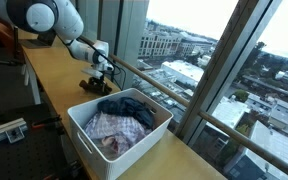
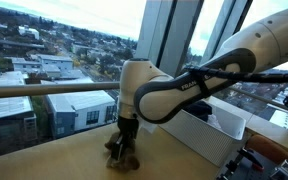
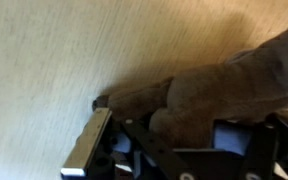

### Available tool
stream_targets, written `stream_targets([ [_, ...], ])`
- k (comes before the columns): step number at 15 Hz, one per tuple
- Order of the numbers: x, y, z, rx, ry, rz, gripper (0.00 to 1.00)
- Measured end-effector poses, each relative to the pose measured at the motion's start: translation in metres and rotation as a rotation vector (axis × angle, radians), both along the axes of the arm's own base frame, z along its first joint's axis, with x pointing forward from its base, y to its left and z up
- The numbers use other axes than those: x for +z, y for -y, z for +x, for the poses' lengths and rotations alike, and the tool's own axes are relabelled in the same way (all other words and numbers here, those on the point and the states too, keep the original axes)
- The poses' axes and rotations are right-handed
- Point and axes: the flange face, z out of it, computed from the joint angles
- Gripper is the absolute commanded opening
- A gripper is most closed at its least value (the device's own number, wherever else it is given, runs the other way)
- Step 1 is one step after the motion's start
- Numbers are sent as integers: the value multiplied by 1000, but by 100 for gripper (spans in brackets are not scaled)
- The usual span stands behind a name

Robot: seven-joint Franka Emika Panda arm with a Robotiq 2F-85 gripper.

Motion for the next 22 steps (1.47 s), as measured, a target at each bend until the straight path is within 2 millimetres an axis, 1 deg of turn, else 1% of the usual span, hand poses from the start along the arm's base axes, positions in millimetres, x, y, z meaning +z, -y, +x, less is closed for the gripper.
stream_targets([
  [1, 8, 8, 2, -11, 3, -6, 0],
  [3, 36, 24, 6, -38, 24, -16, 1],
  [5, 77, 40, 9, -75, 64, -32, 0],
  [7, 119, 60, 11, -129, 115, -59, 0],
  [10, 176, 103, 8, -236, 193, -128, 0],
  [12, 207, 137, -3, -317, 223, -190, 0],
  [13, 219, 155, -10, -355, 226, -218, 0],
  [15, 233, 192, -30, -428, 211, -256, 0],
  [17, 238, 231, -52, -491, 187, -273, 0],
  [19, 234, 272, -75, -547, 152, -289, 0],
  [22, 215, 336, -113, -634, 100, -300, 0],
])
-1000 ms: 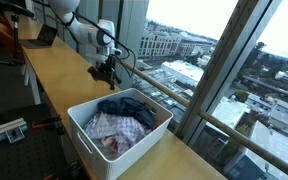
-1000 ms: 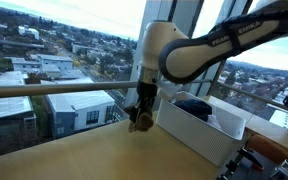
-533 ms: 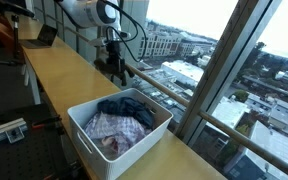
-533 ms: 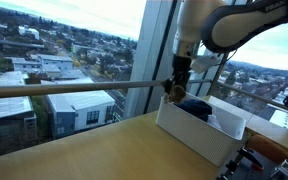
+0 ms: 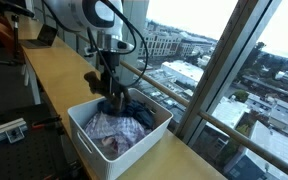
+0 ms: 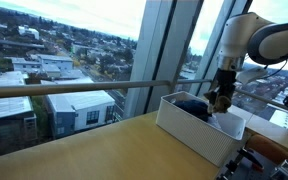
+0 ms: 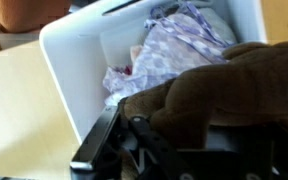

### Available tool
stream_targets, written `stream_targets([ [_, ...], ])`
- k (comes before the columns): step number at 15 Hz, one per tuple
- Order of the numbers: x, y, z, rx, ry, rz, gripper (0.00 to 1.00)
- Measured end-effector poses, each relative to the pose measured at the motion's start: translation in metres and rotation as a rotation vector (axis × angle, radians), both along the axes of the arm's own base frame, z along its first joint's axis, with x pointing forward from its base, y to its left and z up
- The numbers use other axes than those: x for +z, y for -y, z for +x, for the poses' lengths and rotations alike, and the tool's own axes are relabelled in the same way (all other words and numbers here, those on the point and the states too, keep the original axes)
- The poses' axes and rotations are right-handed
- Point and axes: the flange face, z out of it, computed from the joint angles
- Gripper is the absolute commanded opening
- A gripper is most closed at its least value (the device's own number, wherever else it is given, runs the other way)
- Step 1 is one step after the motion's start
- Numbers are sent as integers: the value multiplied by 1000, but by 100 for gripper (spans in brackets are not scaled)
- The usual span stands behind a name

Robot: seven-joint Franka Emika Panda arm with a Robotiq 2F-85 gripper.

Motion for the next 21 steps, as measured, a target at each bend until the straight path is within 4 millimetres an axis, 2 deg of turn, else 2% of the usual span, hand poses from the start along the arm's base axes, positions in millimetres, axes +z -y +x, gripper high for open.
stream_targets([
  [3, -30, 61, -32, -75, -16, 9, 0],
  [4, -40, 77, -39, -90, -17, 9, 11],
  [5, -49, 90, -44, -103, -15, 11, 27],
  [8, -72, 104, -47, -115, -14, 24, 47],
  [11, -87, 97, -43, -101, -21, 30, 69],
  [15, -84, 76, -40, -77, -10, 28, 98],
  [17, -72, 57, -38, -62, 11, 26, 100],
  [21, -36, 7, -45, 2, 67, 40, 100],
])
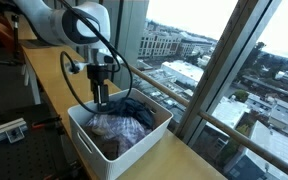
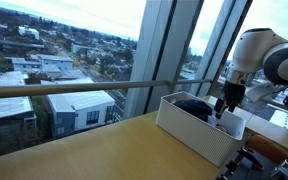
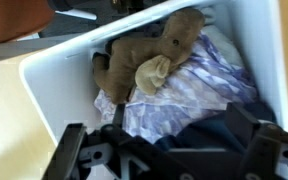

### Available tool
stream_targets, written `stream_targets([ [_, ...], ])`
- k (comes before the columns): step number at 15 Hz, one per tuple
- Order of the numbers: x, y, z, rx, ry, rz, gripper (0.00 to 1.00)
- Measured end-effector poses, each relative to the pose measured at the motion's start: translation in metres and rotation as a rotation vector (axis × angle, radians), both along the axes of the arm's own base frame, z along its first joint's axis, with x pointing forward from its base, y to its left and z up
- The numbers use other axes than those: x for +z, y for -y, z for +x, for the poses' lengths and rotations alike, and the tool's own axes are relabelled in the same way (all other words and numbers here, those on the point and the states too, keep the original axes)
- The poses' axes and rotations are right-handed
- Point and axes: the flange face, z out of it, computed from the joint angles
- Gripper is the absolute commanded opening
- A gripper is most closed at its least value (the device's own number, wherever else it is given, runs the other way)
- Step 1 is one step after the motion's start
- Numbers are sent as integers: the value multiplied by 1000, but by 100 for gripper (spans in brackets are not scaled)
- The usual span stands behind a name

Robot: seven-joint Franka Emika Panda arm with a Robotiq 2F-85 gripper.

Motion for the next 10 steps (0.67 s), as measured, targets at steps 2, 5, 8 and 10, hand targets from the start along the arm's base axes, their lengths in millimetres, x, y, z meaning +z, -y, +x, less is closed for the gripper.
stream_targets([
  [2, 8, -8, -5, 13, 12, 4, 100],
  [5, 7, -7, -8, 10, 9, 4, 100],
  [8, 7, -7, -8, 10, 9, 4, 100],
  [10, 7, -7, -8, 10, 9, 4, 100],
])
